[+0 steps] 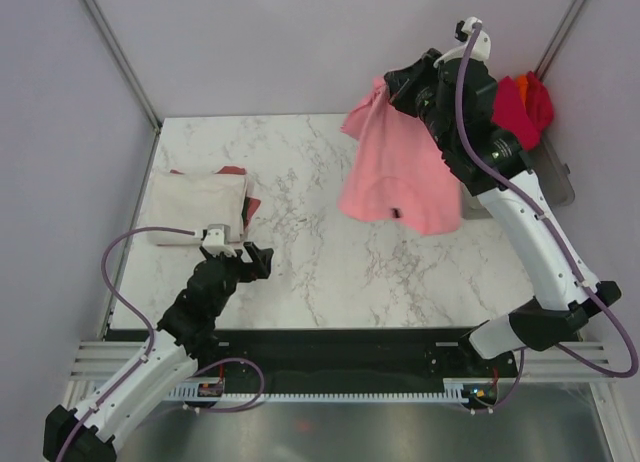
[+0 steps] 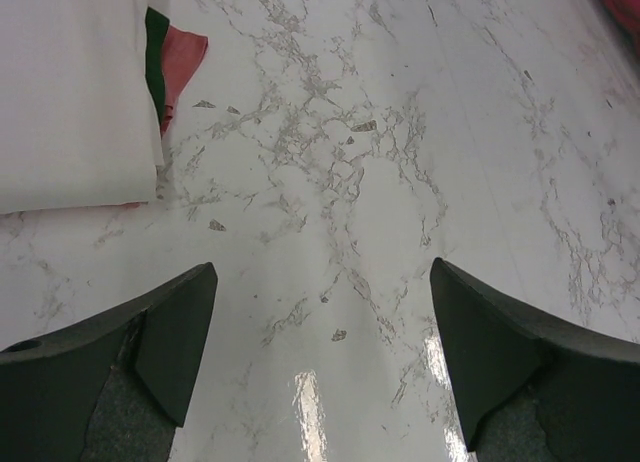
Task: Fold and stack the t-shirts
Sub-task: Move the tshirt to the center of the board
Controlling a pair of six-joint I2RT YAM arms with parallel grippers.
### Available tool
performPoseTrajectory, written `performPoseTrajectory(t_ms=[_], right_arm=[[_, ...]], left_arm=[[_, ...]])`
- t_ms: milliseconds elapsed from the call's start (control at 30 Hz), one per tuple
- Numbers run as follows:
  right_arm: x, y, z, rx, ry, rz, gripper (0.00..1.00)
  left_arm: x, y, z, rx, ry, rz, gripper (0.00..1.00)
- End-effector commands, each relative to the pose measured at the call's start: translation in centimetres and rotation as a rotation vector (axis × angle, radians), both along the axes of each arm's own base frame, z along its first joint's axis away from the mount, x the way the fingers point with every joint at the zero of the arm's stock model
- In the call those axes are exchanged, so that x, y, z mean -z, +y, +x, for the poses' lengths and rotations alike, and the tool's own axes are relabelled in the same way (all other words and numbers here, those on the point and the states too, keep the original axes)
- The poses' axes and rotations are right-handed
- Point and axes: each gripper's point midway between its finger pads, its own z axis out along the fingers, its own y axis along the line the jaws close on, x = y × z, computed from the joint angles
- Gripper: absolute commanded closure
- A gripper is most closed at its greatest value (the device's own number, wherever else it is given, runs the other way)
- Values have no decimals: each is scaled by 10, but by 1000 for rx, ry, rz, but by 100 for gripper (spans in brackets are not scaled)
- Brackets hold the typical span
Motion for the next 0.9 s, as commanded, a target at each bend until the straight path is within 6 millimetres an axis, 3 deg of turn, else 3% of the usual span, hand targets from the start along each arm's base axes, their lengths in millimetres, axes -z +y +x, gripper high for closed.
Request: performPoseTrajectory(t_ms=[0,67,133,167,200,233,267,300,367,400,467,600,733,800,833,867], right_arm=[[-4,29,-25,-171,27,-90,100],[-7,22,-32,-157,21,-105,100],[7,2,-38,-87,42,-150,100],[19,-4,-39,-66,63,-170,100],[50,-7,-44,-70,122,-206,94],[71,-6,-49,-93,163,-225,80],[115,-6,-59,-127,244,-255,66],[140,-3,-68,-164,290,-264,36],[186,-11,-81,-145,384,-259,29],[220,-18,-94,-146,428,-273,27],[254,-21,-107,-167,446,-267,26],[287,-8,-113,-282,472,-323,31],[308,-6,-94,-277,516,-423,37],[319,-2,-78,-260,543,-464,39],[323,-2,-72,-256,550,-487,38],[332,-1,-60,-231,570,-509,36]], left_arm=[[-26,2,5,-26,-63,-33,5],[-24,4,3,-33,-55,-33,5],[-25,6,3,-42,-62,-40,5],[-25,7,3,-44,-64,-39,5],[-25,7,3,-46,-64,-40,5],[-25,7,3,-45,-66,-41,5],[-24,7,3,-46,-63,-38,5],[-24,7,3,-46,-62,-37,5],[-25,6,3,-43,-61,-35,4],[-23,5,4,-40,-51,-32,4],[-22,4,4,-39,-43,-27,4],[-16,3,7,-41,-18,-15,3],[-6,3,15,-65,19,11,0],[-10,5,24,-104,38,34,0],[2,4,27,-110,97,71,0],[-10,-2,34,-109,94,61,0]])
